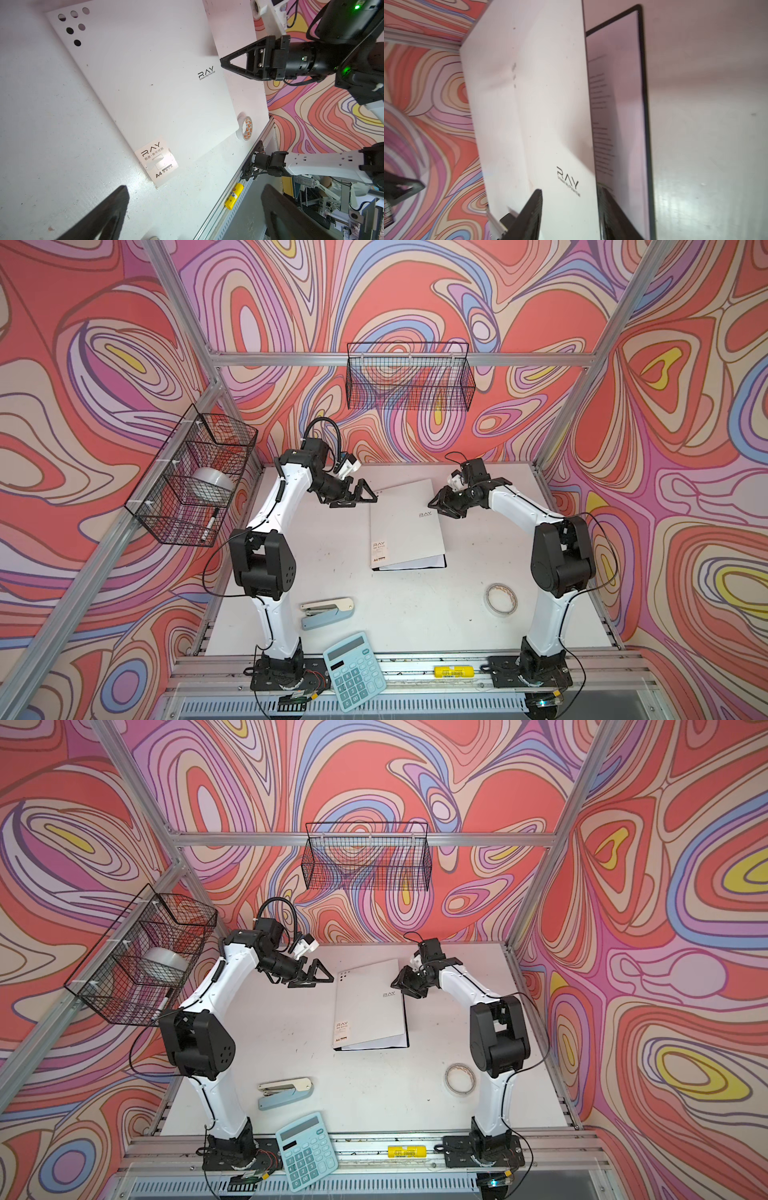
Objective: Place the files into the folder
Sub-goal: 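Lay the cover flat over the sheets and open both grippers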
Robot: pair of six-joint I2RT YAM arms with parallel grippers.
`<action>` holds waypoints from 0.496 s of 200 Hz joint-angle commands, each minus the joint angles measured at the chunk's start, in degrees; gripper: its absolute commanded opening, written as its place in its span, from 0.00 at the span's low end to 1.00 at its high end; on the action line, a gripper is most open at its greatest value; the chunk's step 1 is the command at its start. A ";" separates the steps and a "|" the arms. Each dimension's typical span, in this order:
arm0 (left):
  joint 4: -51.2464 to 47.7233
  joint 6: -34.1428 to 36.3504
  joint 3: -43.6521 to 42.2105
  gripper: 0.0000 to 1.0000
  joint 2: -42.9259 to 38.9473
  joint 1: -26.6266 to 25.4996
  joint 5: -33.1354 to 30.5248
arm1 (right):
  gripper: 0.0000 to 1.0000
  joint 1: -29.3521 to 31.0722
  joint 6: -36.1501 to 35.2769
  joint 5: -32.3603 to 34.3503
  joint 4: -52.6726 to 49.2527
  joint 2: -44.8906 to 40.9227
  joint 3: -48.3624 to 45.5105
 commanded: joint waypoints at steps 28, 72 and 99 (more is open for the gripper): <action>0.76 2.53 -2.86 1.00 -2.81 0.41 -1.10 | 0.48 0.19 -2.25 5.95 -0.93 3.06 -5.12; 2.00 1.91 -4.48 1.00 -2.82 0.41 -0.53 | 0.48 0.19 -0.51 2.89 3.16 3.96 -8.77; 2.47 2.00 -4.69 1.00 -2.99 0.42 -0.79 | 0.48 0.19 -0.26 1.42 4.26 4.43 -9.30</action>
